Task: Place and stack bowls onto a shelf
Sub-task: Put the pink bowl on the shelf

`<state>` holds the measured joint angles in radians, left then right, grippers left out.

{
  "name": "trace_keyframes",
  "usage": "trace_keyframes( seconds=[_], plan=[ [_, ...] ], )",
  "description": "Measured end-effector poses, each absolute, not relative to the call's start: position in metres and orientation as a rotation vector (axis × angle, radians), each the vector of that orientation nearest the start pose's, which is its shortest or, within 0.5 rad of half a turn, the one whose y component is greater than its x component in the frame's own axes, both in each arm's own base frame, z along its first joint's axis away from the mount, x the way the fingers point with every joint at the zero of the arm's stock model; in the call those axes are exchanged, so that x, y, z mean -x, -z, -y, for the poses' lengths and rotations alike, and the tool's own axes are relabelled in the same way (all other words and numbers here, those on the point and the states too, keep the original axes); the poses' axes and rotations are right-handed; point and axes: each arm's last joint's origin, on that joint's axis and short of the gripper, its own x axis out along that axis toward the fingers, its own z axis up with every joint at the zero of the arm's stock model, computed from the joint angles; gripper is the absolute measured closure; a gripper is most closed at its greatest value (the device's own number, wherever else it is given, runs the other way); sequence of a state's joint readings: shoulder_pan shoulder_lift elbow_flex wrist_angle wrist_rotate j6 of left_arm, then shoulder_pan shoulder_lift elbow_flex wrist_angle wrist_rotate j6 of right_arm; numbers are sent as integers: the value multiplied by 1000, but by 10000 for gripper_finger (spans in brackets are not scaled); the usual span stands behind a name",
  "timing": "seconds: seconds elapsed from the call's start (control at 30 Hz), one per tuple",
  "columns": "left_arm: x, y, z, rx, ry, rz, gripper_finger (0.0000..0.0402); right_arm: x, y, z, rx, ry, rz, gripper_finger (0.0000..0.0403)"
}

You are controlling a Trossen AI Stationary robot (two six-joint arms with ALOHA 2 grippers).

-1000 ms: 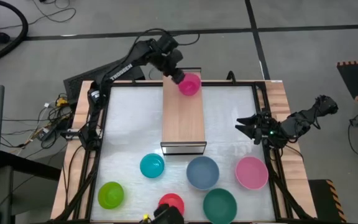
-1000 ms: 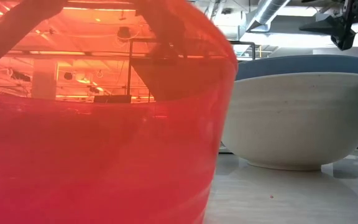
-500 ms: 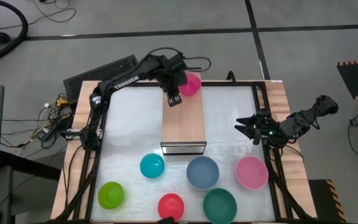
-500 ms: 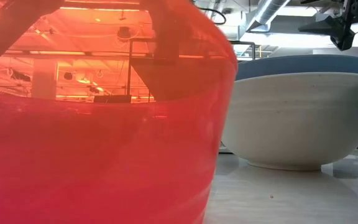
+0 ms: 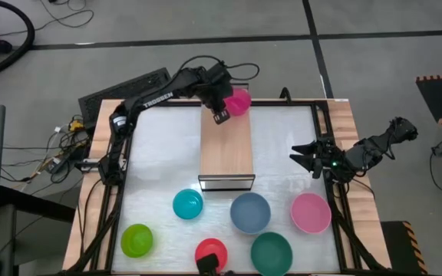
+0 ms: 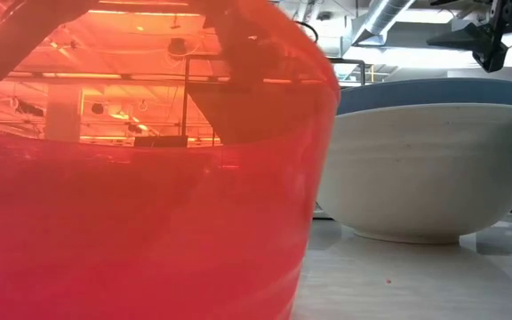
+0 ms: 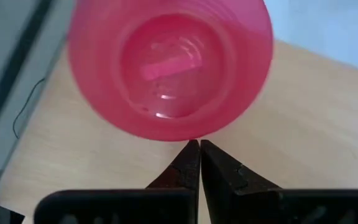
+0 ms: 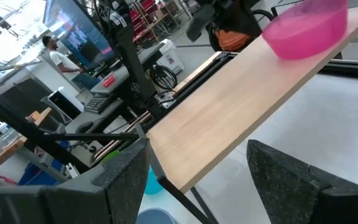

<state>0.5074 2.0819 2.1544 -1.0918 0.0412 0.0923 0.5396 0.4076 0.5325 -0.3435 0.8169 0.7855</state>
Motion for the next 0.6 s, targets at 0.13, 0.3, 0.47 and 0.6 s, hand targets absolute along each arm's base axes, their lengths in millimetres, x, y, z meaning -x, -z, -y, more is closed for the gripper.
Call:
trace_keyframes(
  seconds=[0.13,0.3,0.47,0.6],
  plan=[
    [-381,-330,-223,203,-417,-984,401,-96,-279,-33,-641,326,-53,109],
    [-372,-330,-238,206,-495,-993,401,-96,-279,-33,-641,326,-53,109],
    [-363,-331,-240,322,-438,-1004,401,-96,-281,-31,-653,399,-3,109],
    [-352,-351,-222,308,-403,-1028,401,-111,-282,-29,-528,507,21,125]
  ],
)
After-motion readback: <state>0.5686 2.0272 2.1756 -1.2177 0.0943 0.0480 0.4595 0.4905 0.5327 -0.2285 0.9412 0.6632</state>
